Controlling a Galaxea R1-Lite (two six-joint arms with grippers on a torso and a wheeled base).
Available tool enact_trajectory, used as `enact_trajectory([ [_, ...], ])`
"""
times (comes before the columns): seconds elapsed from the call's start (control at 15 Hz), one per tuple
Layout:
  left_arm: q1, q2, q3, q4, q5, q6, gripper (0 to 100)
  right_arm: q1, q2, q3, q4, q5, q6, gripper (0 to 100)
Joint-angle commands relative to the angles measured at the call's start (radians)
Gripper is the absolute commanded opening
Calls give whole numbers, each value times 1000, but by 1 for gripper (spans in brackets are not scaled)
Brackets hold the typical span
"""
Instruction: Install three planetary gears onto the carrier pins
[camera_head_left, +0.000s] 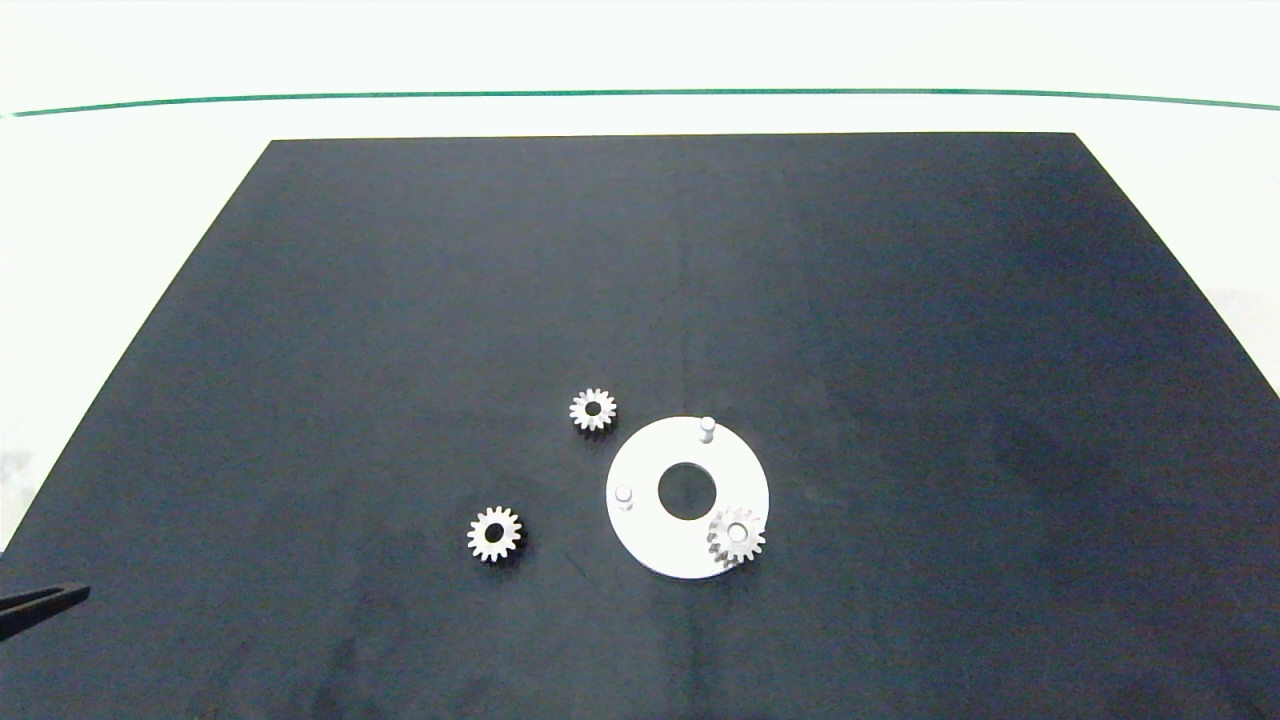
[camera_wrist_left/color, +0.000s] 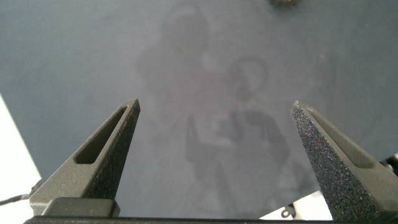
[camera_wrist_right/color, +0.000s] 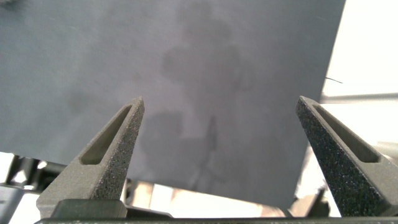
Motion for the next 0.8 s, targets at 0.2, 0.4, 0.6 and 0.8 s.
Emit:
enact_trajectory([
  [0.2, -85, 274, 102, -315, 4, -17, 100, -128, -187, 20, 31, -1, -28, 100],
  [0.4, -129, 417, 133, -426, 8, -21, 100, -157, -270, 89, 31, -1, -28, 100],
  [0.6, -126, 563, 183, -637, 16, -33, 100, -177, -331, 101, 31, -2, -28, 100],
  [0.8, -147, 615, 189, -722, 53, -30, 100, -179, -357, 121, 32, -2, -28, 100],
])
